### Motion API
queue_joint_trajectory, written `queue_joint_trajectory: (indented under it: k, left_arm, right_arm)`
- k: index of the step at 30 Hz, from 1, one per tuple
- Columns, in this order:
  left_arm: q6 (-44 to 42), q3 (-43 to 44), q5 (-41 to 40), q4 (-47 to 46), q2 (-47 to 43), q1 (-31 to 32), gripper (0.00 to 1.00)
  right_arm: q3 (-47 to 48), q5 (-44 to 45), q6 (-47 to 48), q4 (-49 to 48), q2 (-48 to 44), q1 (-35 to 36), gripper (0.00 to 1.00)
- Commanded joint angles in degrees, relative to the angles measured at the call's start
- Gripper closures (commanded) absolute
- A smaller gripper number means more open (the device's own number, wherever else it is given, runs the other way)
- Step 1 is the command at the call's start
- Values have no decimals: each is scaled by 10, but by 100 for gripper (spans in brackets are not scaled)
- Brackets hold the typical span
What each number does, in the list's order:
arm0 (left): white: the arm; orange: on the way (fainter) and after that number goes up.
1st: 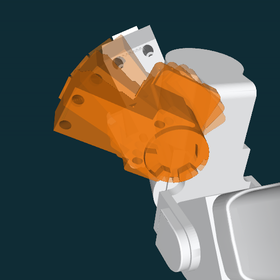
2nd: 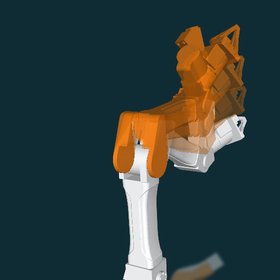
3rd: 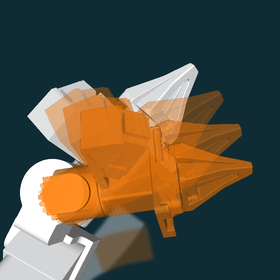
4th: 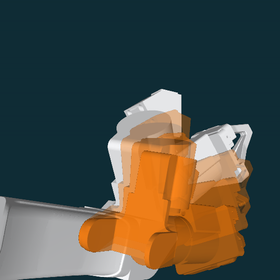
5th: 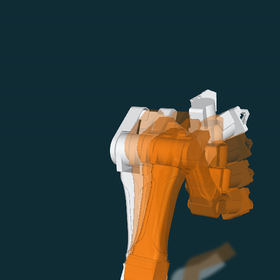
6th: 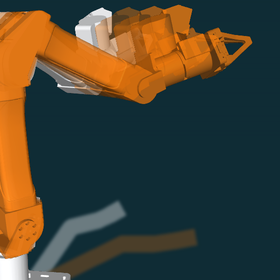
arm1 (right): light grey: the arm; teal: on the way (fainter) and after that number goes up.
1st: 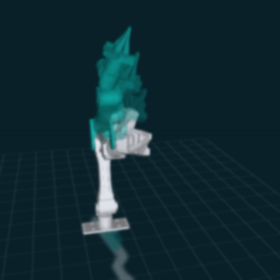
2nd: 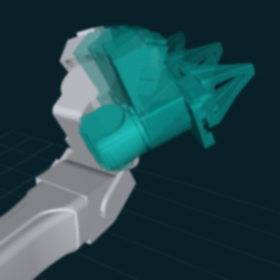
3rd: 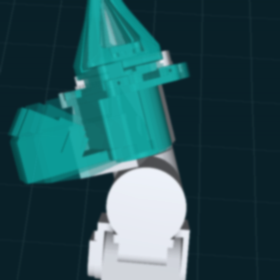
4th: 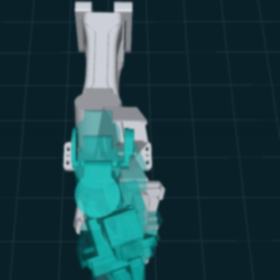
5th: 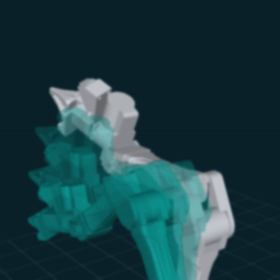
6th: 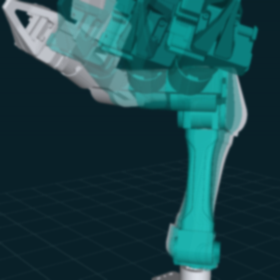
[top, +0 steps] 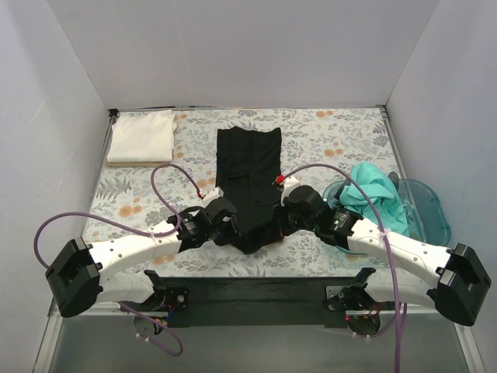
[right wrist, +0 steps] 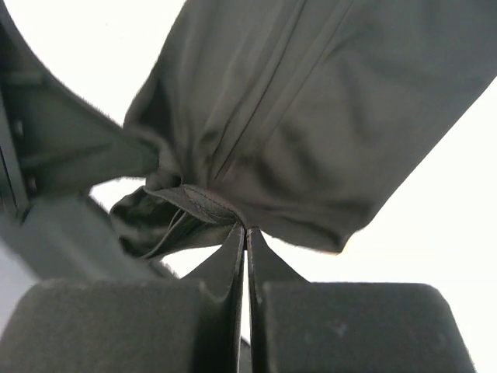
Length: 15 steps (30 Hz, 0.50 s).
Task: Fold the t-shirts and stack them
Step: Fold the tshirt
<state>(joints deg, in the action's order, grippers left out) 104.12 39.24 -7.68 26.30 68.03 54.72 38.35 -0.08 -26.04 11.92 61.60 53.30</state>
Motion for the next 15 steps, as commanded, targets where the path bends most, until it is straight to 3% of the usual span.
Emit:
queue_joint_trajectory:
  k: [1, 8, 15]
  left_arm:
    - [-5, 35, -74, -27, 6, -17, 100]
    - [-45, 111, -32, -43, 101, -134, 100]
    - [-76, 173, -60, -62, 134, -163, 100]
  right_arm:
    - [67, 85, 41, -8, 33, -9, 99]
    - [139, 142, 69, -7, 84, -51, 99]
    - [189, 112, 100, -18, 153, -109, 99]
